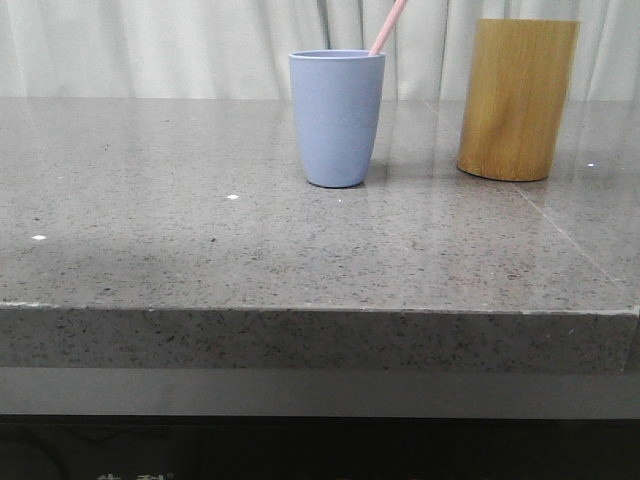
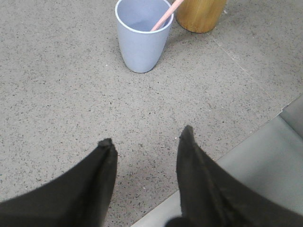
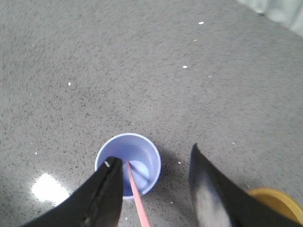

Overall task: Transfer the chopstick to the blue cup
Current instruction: 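Lower the pink stick into the blue cup and open the right gripper, then withdraw the right gripper up and back from the blue cup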

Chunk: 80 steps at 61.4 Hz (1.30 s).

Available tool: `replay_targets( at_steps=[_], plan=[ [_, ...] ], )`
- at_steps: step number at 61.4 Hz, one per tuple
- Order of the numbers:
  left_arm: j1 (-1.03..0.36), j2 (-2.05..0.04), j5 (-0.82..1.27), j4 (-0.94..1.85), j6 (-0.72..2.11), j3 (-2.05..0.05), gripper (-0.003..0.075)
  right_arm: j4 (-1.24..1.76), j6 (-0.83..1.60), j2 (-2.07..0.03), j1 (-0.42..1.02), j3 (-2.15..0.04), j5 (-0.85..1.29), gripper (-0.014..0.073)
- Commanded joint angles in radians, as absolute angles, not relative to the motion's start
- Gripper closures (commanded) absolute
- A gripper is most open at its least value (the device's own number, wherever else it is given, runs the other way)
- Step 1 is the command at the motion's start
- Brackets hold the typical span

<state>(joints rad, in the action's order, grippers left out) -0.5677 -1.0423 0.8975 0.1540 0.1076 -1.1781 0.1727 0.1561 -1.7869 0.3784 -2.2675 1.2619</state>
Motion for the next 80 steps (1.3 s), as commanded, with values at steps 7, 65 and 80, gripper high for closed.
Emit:
replay_targets(
  at_steps=[7,65,80],
  plan=[
    [-0.566,-1.033,0.83,0.172,0.106,-1.203,0.0408,0.155,0.074,-1.61,0.378,-2.256,1.263,0.0245],
    [-0.566,-1.033,0.83,0.172,0.106,-1.203,0.0408,0.131,0.065,-0.644,0.378,-1.004,0.861,0.0245],
    [-0.566,-1.033,0.83,0.172,0.106,-1.203,0.0408,0.131,0.065,-0.503,0.378,-0.866,0.8,0.0245]
  ],
)
